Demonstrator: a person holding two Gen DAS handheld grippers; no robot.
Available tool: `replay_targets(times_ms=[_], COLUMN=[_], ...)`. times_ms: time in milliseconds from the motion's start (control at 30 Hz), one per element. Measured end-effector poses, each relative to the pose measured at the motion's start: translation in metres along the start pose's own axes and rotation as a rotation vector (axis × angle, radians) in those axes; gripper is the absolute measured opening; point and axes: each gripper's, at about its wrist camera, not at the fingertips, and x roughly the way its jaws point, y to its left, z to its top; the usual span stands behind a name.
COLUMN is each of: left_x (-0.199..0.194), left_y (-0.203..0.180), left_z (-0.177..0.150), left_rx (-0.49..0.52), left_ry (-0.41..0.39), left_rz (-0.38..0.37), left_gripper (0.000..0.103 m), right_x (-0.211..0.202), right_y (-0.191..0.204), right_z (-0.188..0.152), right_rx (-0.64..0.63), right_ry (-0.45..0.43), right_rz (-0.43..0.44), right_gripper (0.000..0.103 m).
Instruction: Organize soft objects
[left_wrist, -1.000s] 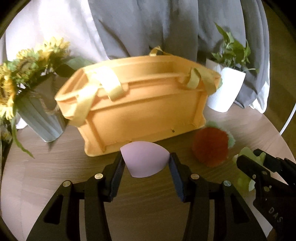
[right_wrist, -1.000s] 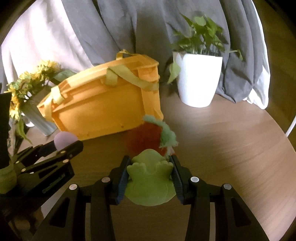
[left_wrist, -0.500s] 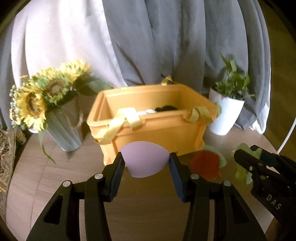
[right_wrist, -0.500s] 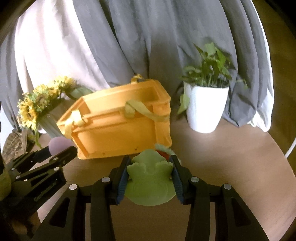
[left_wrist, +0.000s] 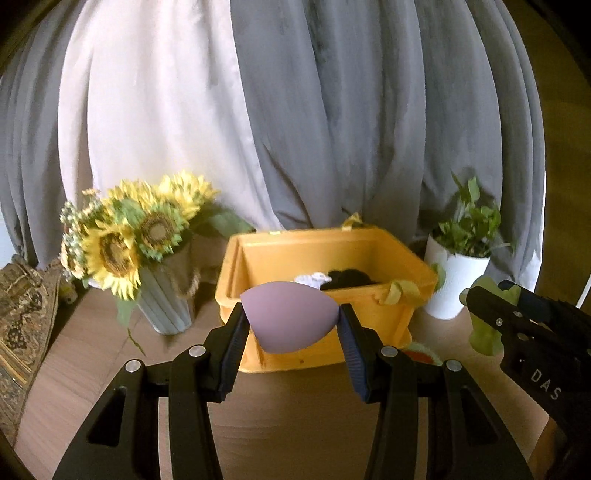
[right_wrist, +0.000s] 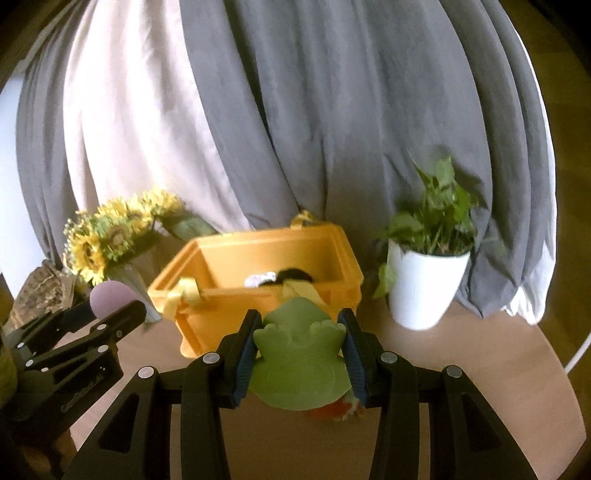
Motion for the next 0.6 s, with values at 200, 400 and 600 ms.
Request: replay_targets(times_ms=[200, 400, 600], left_x=[-0.008, -0.009, -0.003], left_y=[0.002, 0.005, 0.005], left_z=[0.019, 0.038, 0.057], left_rx=[0.001, 0.010, 0.022], left_ry=[-0.061, -0.112, -0.151], left_rz=[0.021, 0.028, 0.025], left_gripper=[0.048, 0.048, 0.048], right_x=[-0.001, 0.000, 0.005], right_y=[0.003, 0.004, 0.006], right_z=[0.020, 0.040, 0.058], right_rx=[-0.015, -0.019, -0.025], right_ry=[-0.047, -0.102, -0.155], right_rz=[0.039, 0.068, 0.081], right_gripper=[0.044, 0.044, 0.044])
